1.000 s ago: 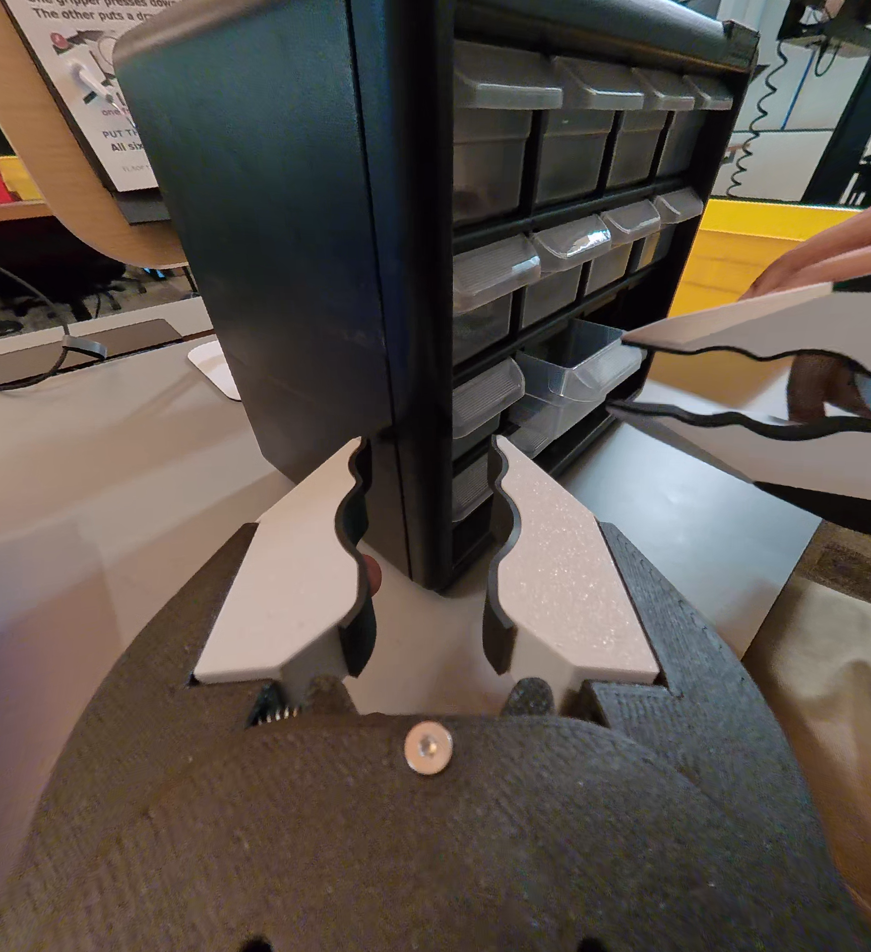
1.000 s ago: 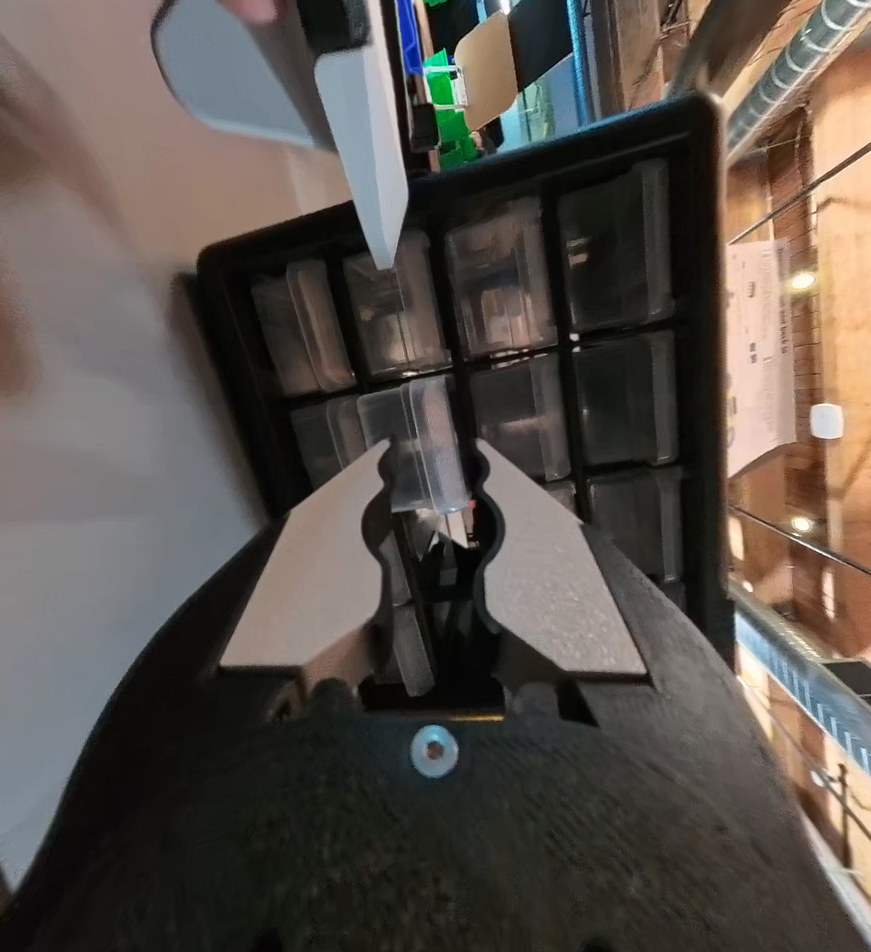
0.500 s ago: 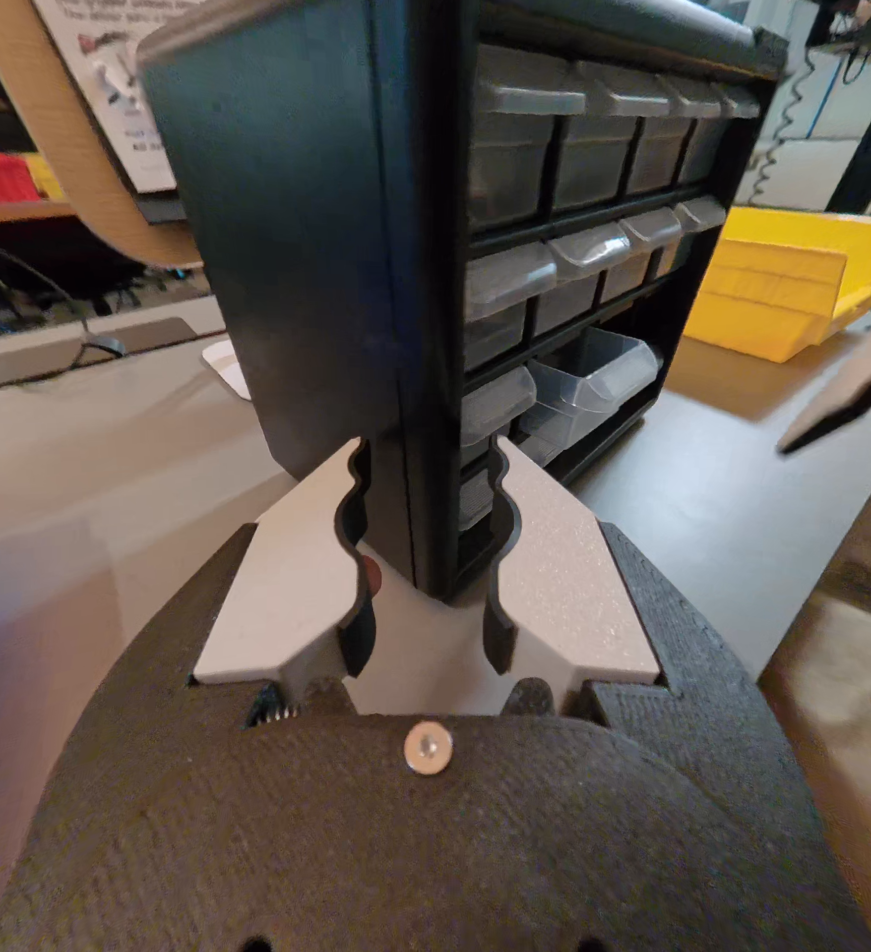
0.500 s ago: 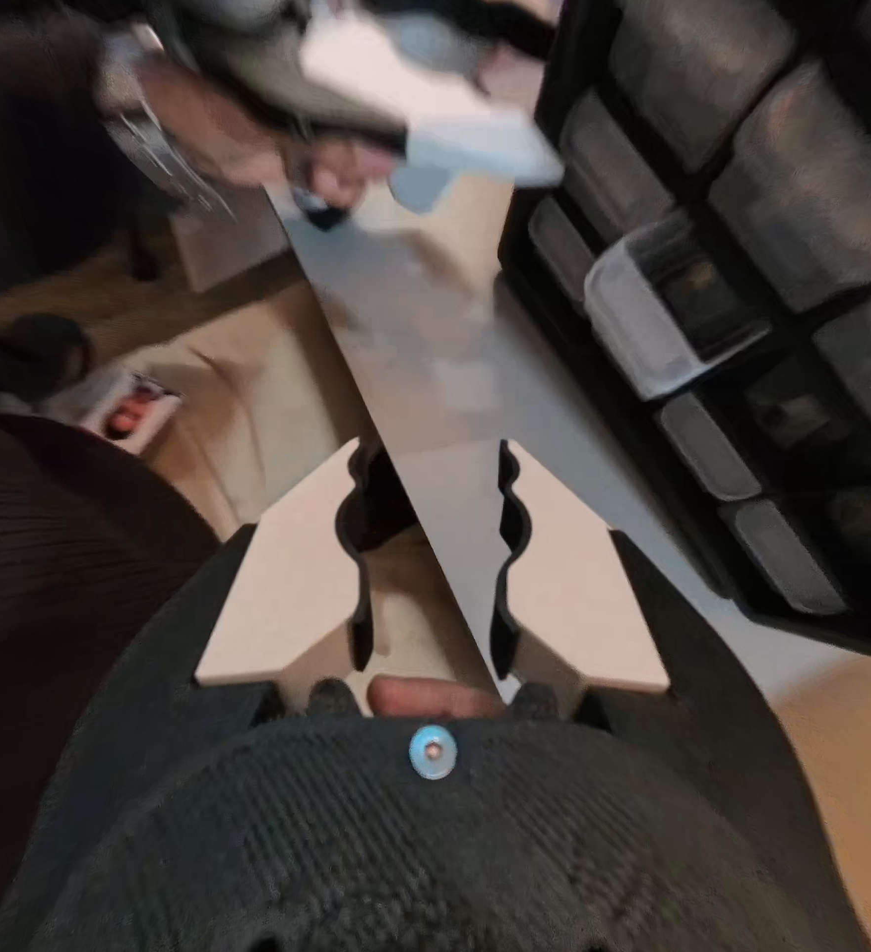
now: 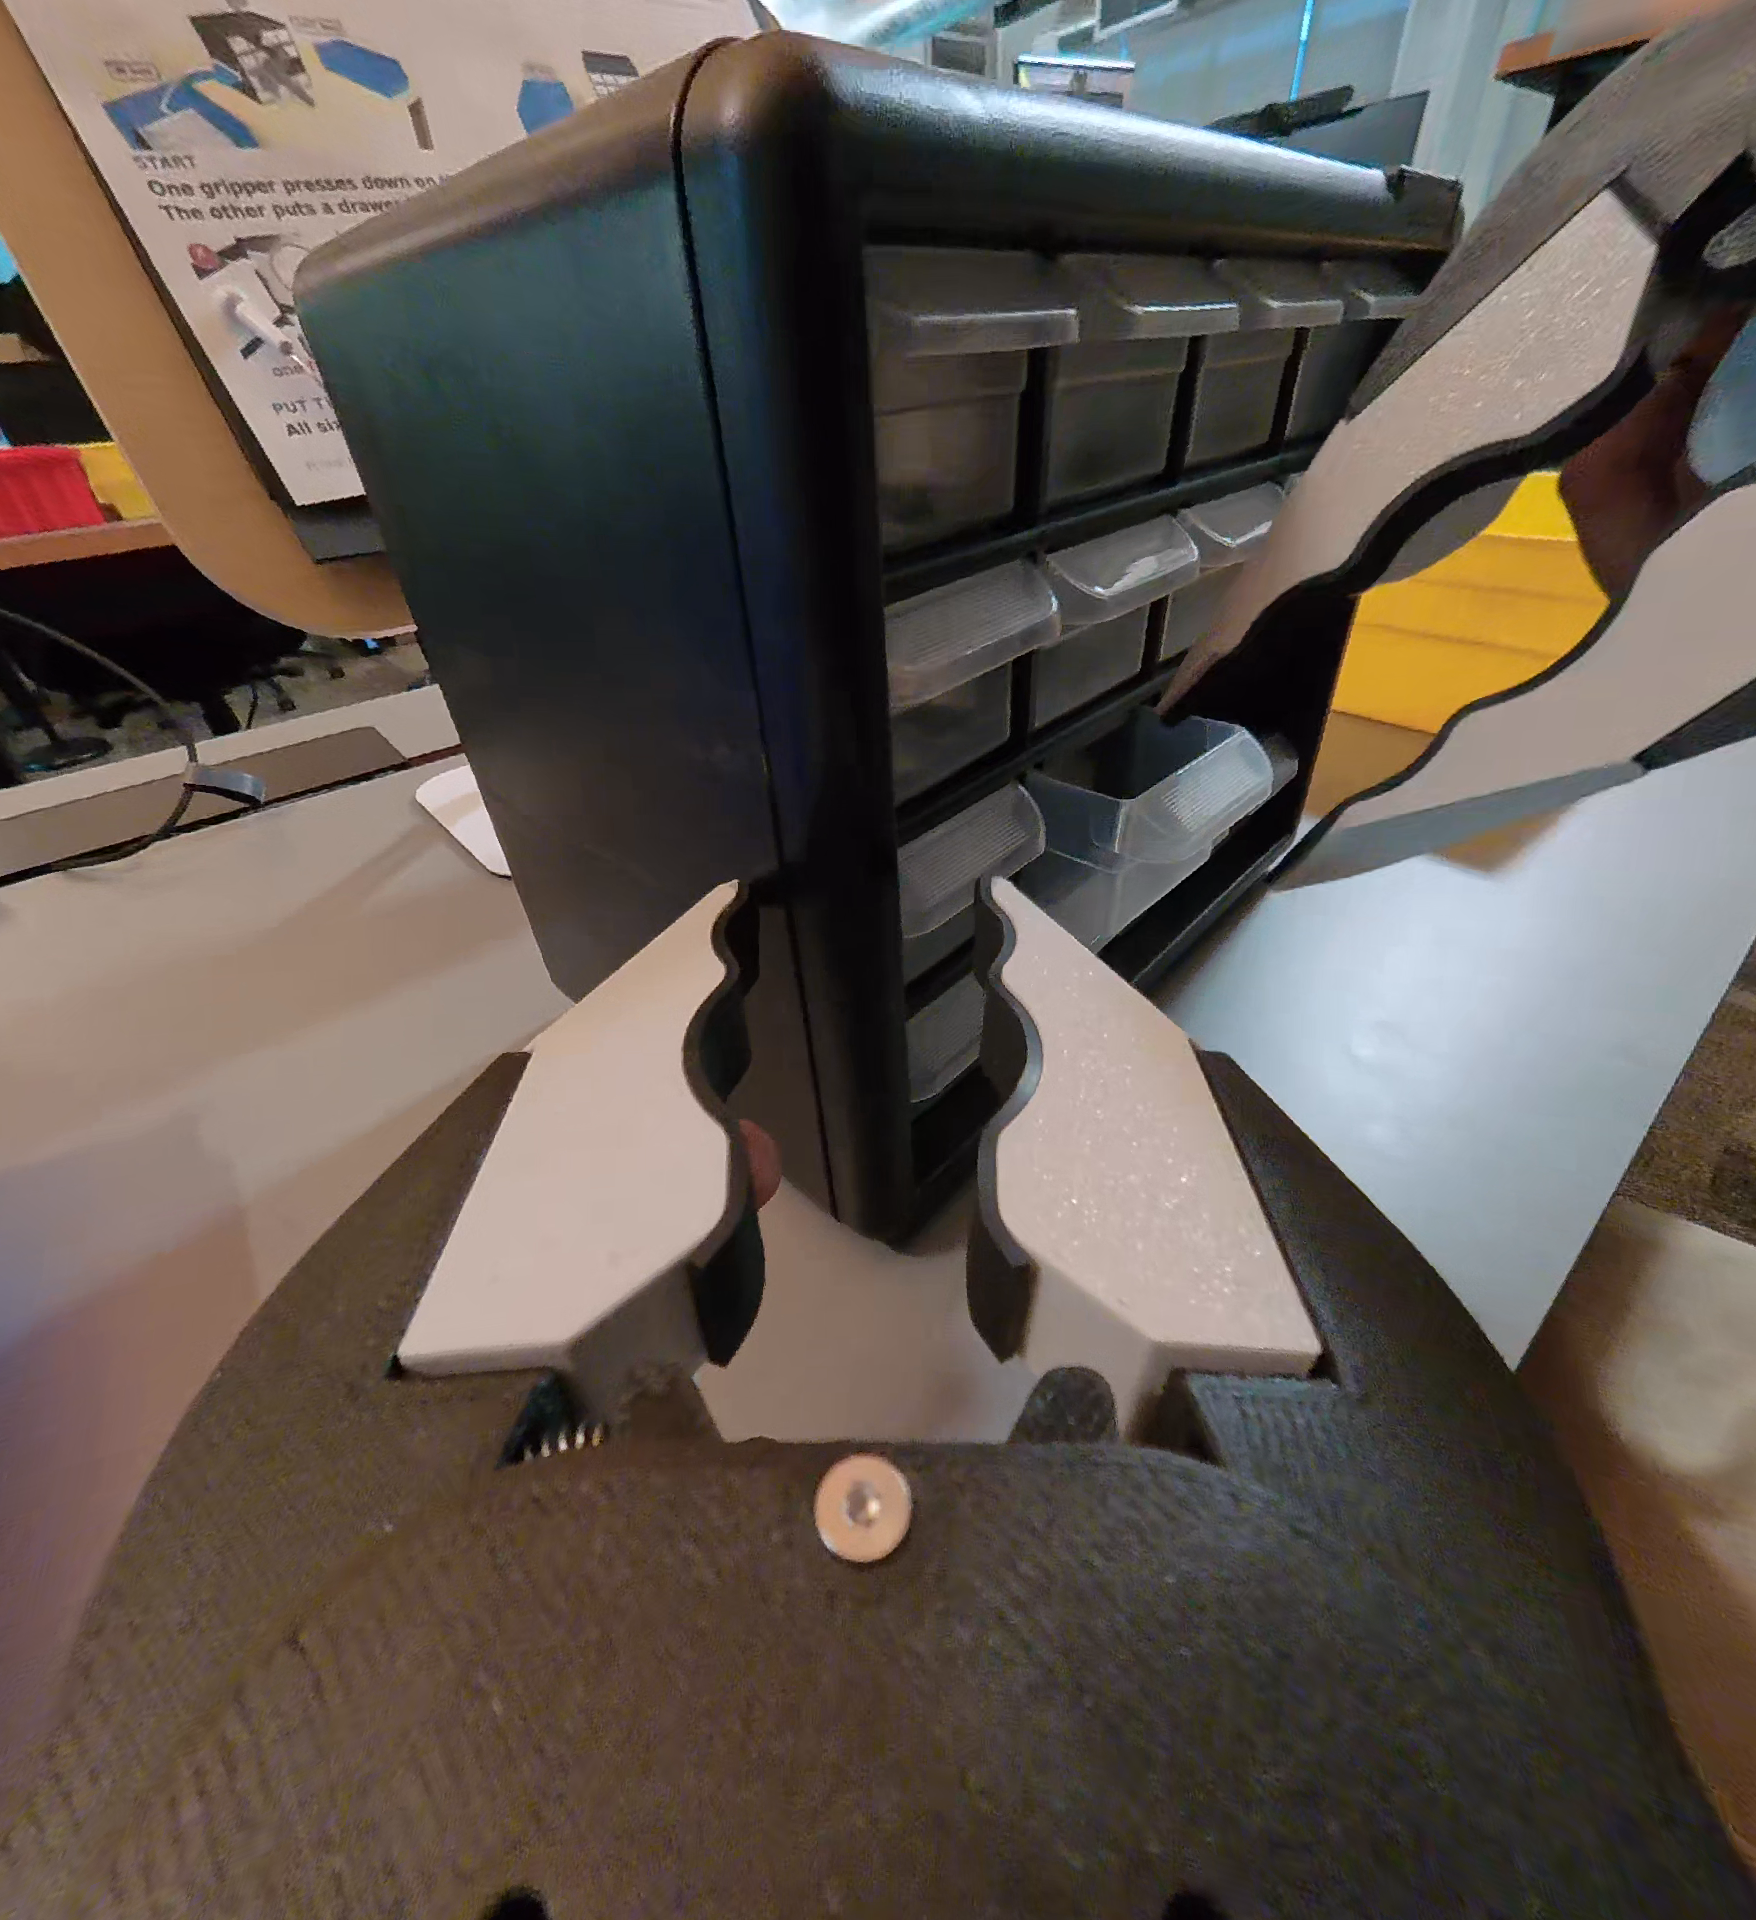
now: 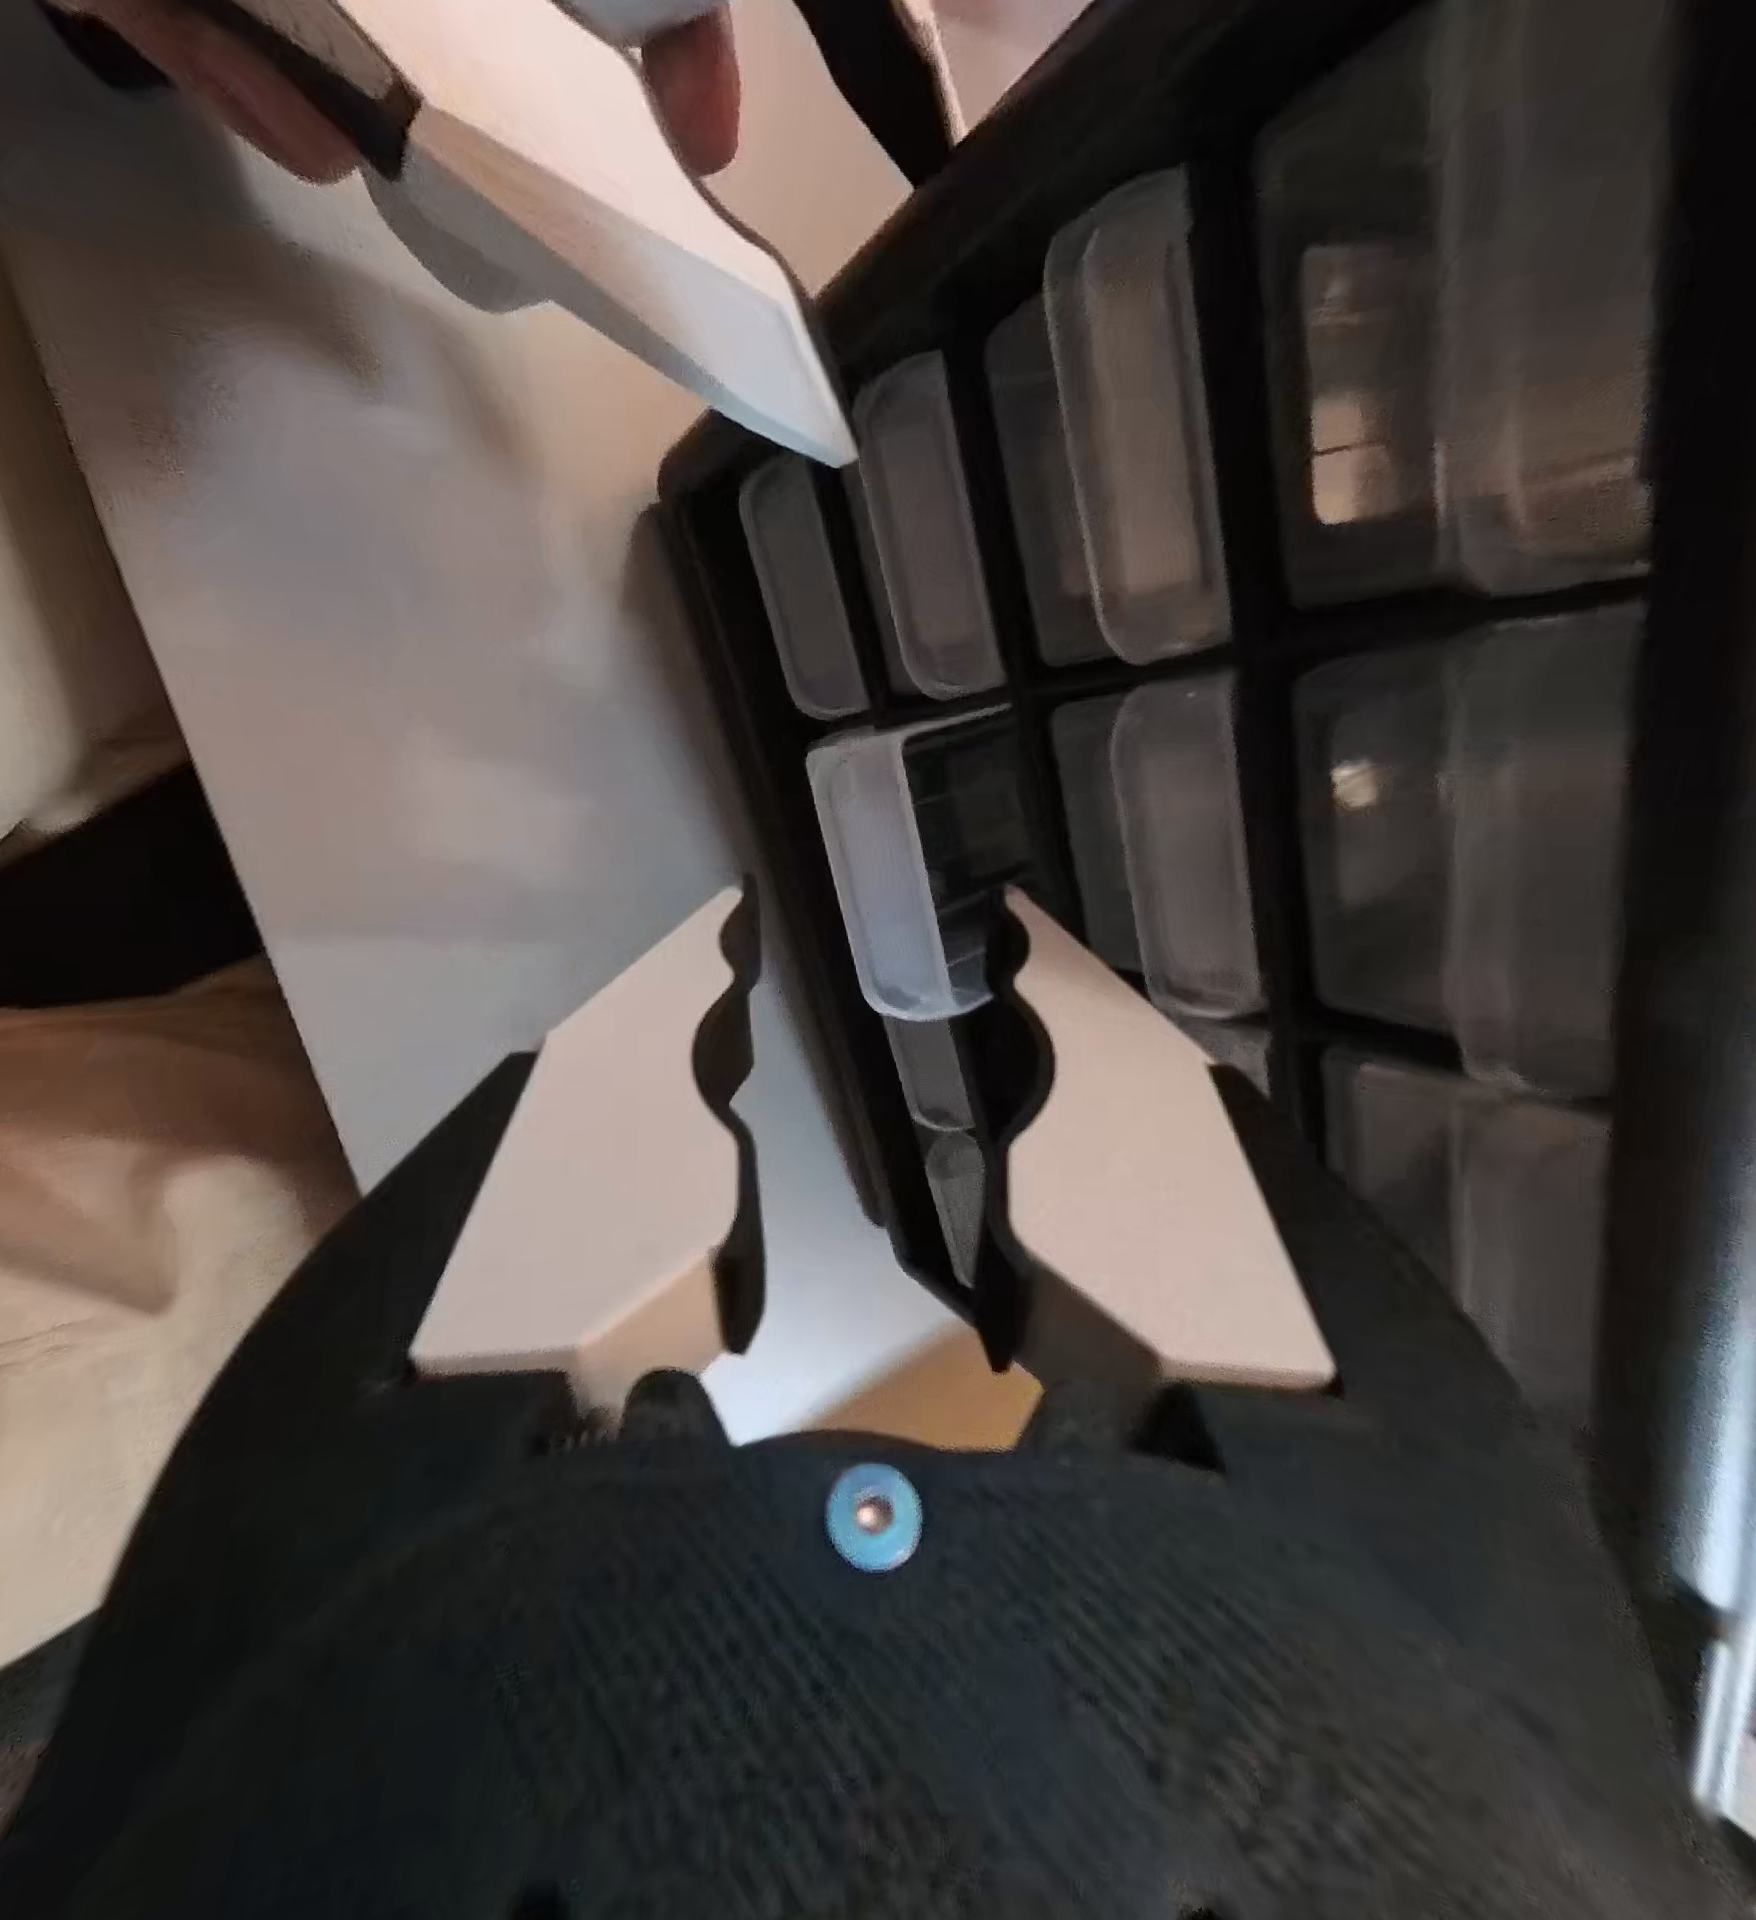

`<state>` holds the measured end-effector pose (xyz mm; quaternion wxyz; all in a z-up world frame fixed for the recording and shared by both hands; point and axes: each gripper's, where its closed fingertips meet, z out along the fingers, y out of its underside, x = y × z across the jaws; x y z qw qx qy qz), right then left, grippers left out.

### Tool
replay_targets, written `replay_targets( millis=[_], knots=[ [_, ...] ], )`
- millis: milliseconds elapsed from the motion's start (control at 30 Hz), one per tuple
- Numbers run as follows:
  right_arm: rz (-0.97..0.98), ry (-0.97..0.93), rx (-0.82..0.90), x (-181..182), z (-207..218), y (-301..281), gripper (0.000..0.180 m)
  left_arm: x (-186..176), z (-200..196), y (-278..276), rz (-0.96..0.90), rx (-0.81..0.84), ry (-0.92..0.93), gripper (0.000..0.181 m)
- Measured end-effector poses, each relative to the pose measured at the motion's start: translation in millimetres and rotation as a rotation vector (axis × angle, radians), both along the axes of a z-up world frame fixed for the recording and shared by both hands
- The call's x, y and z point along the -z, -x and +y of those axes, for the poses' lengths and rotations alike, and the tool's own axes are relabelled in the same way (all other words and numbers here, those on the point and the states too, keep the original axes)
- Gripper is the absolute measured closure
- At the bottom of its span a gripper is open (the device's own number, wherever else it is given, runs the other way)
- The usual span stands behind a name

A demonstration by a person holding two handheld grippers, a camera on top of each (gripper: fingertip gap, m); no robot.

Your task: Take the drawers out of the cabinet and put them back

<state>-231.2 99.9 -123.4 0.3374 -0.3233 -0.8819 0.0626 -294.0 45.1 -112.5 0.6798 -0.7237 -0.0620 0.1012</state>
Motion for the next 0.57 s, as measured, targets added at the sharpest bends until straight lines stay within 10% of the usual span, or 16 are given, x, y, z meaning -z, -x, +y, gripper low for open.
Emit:
replay_targets(
  millis=[567],
  knots=[
    [-0.226, 0.027, -0.081, 13, -3, -22, 0.162, 1, 1, 2, -0.030, -0.005, -0.010, 0.144]
  ],
)
